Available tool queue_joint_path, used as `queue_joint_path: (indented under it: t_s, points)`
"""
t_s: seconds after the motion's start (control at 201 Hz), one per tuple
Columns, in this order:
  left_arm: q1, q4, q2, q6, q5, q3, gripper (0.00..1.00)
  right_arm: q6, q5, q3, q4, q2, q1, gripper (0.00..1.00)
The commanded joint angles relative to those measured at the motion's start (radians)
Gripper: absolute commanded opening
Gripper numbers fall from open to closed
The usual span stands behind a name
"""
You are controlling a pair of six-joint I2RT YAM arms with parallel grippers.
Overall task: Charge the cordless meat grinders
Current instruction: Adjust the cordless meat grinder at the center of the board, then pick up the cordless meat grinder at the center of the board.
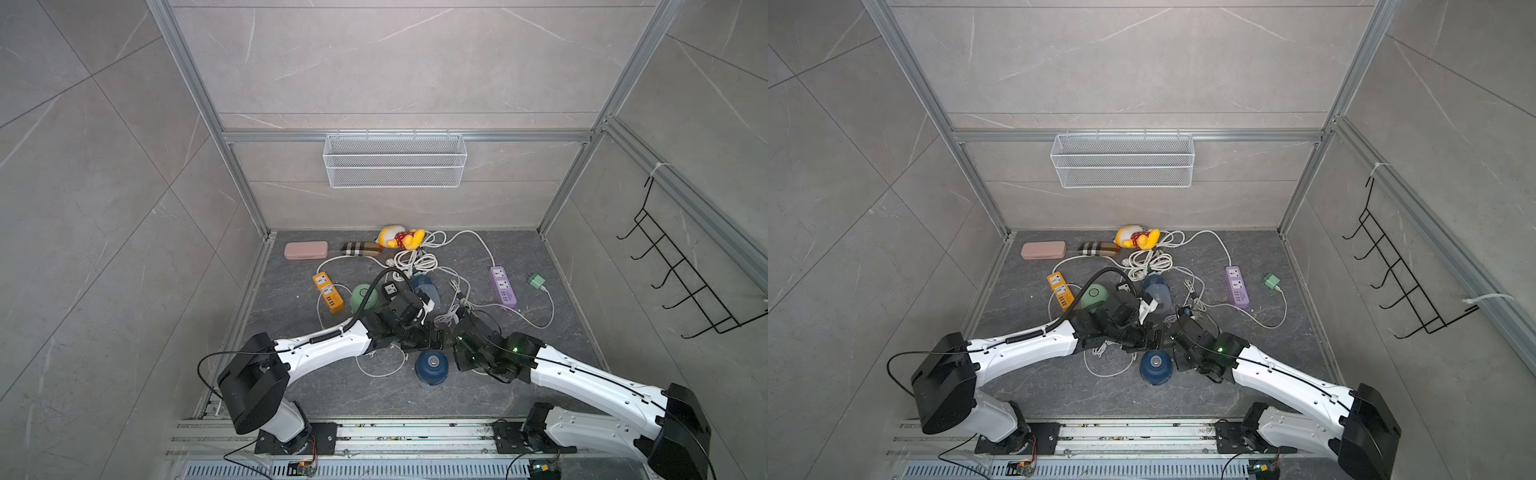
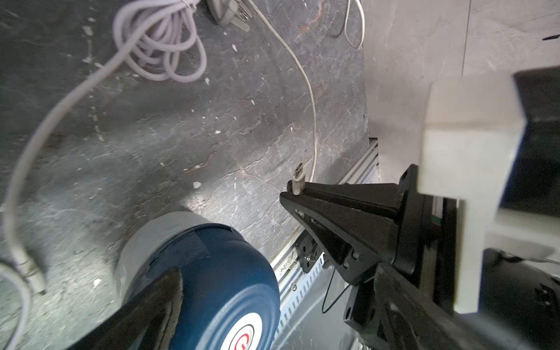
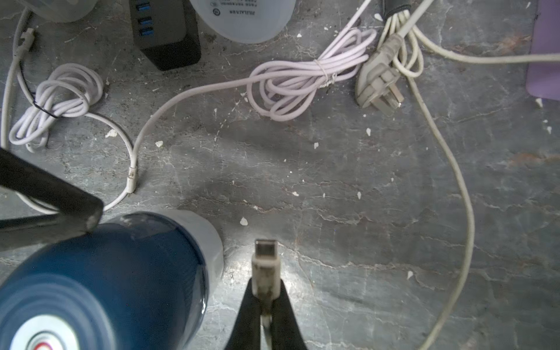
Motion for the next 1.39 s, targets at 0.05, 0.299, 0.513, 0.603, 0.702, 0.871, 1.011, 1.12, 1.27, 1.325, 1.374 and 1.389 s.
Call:
queue_joint_path:
  t_s: [0.05,0.299,0.513,0.603,0.702,0.871,1.011,1.12,1.27,1.325,1.374,1.389]
  points:
    - [-0.005,-0.003,-0.008,0.017,0.0,0.068,0.98,0.044,0.004,-0.02,-0.037,-0.025,-0.004,0.0]
    - [-0.003,-0.253,-0.197,0.265,-0.25,0.022,0.96,0.076,-0.071,-0.061,0.004,0.009,-0.004,0.0]
    - [-0.013,-0.007,-0.551,0.359,-0.349,-0.422,0.95,0.087,-0.118,-0.067,0.048,0.06,-0.003,0.0]
    - [-0.049,0.165,-0.693,0.371,-0.412,-0.61,0.94,0.09,-0.136,-0.061,0.064,0.083,-0.004,0.0]
    - [-0.09,0.239,-0.753,0.366,-0.489,-0.711,0.95,0.091,-0.143,-0.046,0.067,0.115,-0.004,0.0]
    - [-0.166,0.302,-0.694,0.403,-0.572,-0.753,0.95,0.092,-0.17,-0.004,0.069,0.177,0.002,0.0]
    - [-0.192,0.405,-0.656,0.423,-0.58,-0.805,0.95,0.099,-0.159,0.023,0.061,0.197,0.007,0.0]
    - [-0.235,0.443,-0.614,0.478,-0.609,-0.81,0.96,0.099,-0.165,0.042,0.06,0.212,0.008,0.0]
    - [-0.268,0.524,-0.52,0.533,-0.646,-0.804,0.98,0.099,-0.174,0.071,0.061,0.246,0.015,0.0]
    - [-0.278,0.576,-0.484,0.548,-0.658,-0.809,0.98,0.102,-0.173,0.08,0.059,0.254,0.02,0.0]
    - [-0.285,0.615,-0.453,0.561,-0.666,-0.81,0.98,0.104,-0.173,0.084,0.06,0.259,0.022,0.0]
    - [-0.287,0.626,-0.444,0.566,-0.667,-0.809,0.98,0.105,-0.173,0.084,0.059,0.259,0.023,0.0]
